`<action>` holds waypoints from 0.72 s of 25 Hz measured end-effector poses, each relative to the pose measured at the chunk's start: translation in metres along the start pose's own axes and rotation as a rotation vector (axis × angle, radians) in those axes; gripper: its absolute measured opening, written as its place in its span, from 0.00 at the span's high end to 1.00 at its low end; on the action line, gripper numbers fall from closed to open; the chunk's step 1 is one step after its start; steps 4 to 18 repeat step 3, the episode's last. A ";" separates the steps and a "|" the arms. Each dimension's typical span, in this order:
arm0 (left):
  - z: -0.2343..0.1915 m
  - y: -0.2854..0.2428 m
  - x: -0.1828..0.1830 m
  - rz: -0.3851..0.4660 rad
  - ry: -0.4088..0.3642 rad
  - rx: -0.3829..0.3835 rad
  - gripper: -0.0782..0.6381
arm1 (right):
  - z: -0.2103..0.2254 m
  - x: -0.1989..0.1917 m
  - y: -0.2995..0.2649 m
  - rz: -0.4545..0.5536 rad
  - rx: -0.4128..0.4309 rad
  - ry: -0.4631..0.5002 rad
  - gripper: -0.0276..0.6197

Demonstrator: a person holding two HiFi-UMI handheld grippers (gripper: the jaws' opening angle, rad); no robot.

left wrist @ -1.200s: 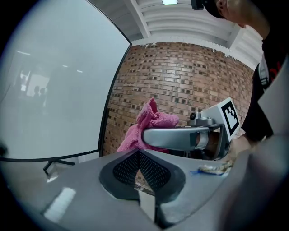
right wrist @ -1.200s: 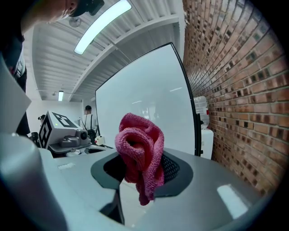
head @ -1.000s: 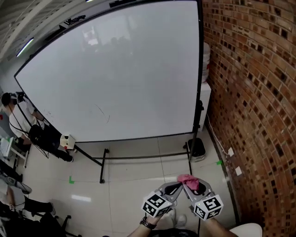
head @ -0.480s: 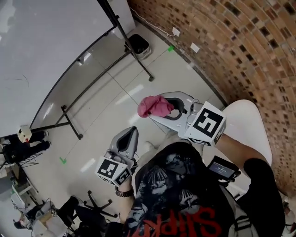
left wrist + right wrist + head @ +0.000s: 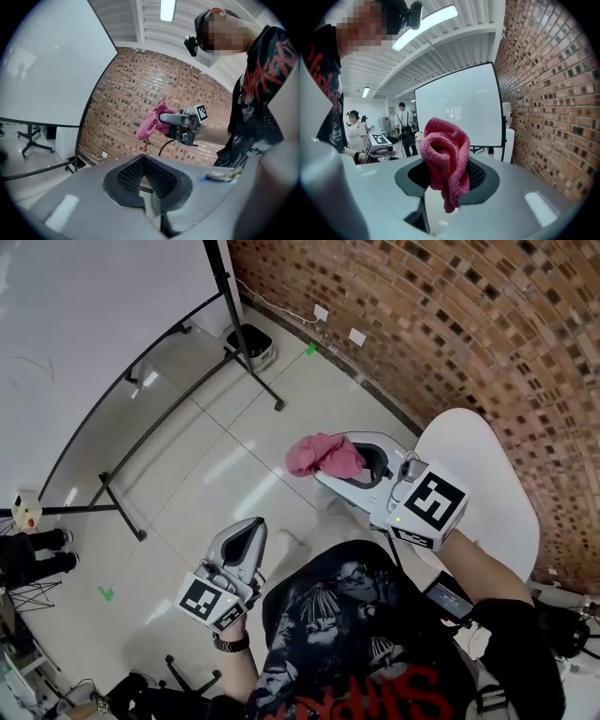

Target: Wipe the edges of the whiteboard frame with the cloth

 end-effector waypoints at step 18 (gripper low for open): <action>0.006 0.062 -0.006 0.009 -0.031 -0.087 0.89 | -0.054 0.000 -0.018 -0.025 0.019 0.007 0.74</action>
Point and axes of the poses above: the fingertips, and each gripper's own axes: y backward along the fingers, z to its right, x out of its top, the point moved 10 cm from there along y, backward along the fingers, and after that the axes turned 3 degrees about -x, right-handed, at the moved point
